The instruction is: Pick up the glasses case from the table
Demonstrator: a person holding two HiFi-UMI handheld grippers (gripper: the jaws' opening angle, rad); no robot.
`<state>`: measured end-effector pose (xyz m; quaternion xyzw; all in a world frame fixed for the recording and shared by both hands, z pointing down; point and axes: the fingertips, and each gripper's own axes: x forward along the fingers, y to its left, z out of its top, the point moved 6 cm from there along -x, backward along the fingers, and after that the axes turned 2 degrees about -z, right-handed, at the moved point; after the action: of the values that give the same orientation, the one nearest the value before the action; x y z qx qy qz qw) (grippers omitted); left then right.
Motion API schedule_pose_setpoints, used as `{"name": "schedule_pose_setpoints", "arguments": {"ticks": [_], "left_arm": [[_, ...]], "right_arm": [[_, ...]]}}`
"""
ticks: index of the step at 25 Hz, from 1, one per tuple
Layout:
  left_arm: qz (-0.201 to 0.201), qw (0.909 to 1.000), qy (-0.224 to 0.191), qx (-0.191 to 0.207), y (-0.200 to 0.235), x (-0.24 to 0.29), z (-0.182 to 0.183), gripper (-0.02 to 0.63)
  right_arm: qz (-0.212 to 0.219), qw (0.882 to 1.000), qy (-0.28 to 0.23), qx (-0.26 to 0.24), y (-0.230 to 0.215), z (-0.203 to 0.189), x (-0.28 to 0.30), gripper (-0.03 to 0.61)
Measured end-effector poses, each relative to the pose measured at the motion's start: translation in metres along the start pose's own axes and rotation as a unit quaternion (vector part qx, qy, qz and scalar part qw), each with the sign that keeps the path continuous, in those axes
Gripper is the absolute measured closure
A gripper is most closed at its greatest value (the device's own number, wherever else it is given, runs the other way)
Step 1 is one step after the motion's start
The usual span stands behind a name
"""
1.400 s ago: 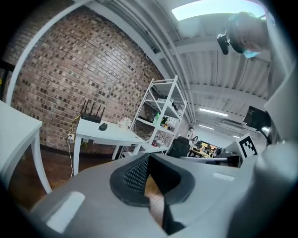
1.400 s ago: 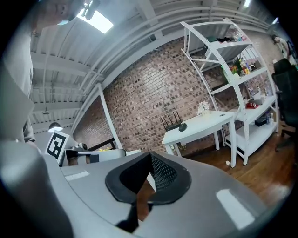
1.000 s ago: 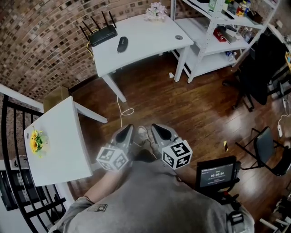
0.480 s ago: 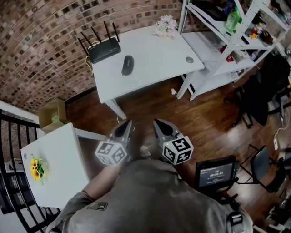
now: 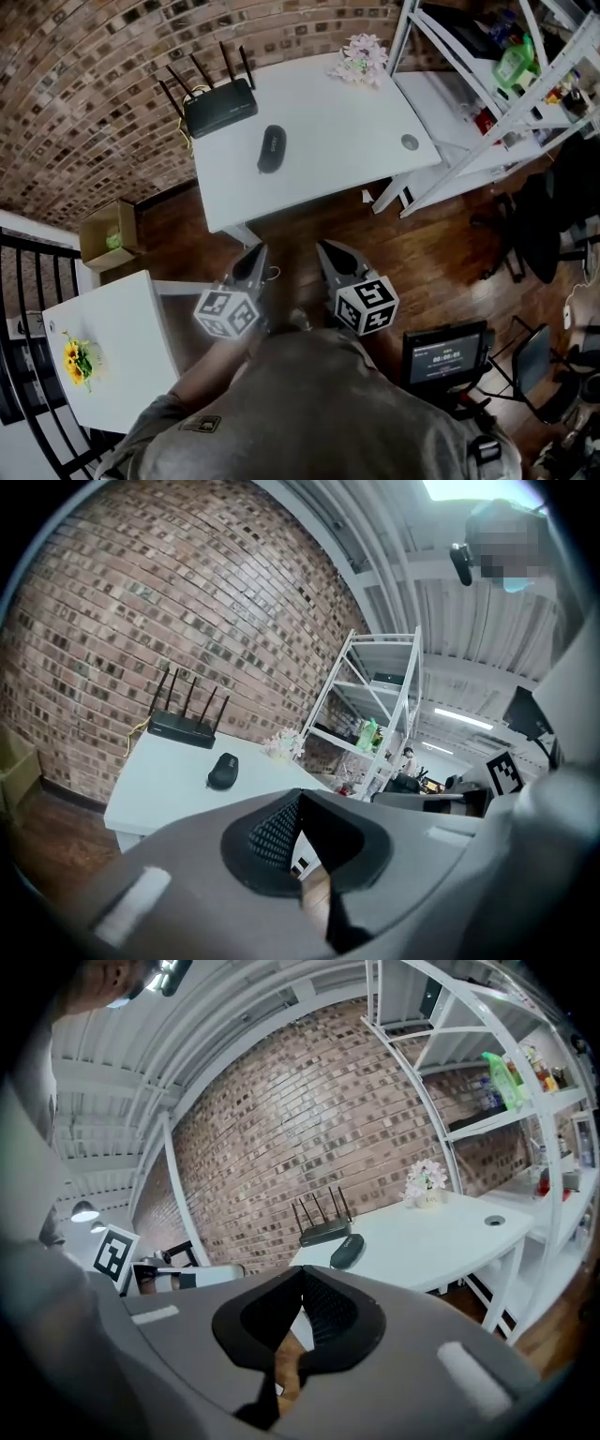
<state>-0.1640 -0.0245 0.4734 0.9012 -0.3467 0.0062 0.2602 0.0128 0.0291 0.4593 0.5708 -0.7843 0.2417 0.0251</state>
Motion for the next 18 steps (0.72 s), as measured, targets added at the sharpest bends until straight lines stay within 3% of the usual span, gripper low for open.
{"name": "schedule_pose_setpoints", "arguments": {"ticks": [12, 18], "left_arm": [[0.102, 0.9947, -0.012, -0.003, 0.035, 0.123, 0.04, 0.612], [0.135, 0.9907, -0.003, -0.014, 0.045, 0.15, 0.044, 0.612]], "right_arm": [[0.085, 0.996, 0.027, -0.012, -0.111, 0.07, 0.098, 0.568], [0.108, 0.993, 0.054, -0.007, -0.136, 0.081, 0.131, 0.568]]}}
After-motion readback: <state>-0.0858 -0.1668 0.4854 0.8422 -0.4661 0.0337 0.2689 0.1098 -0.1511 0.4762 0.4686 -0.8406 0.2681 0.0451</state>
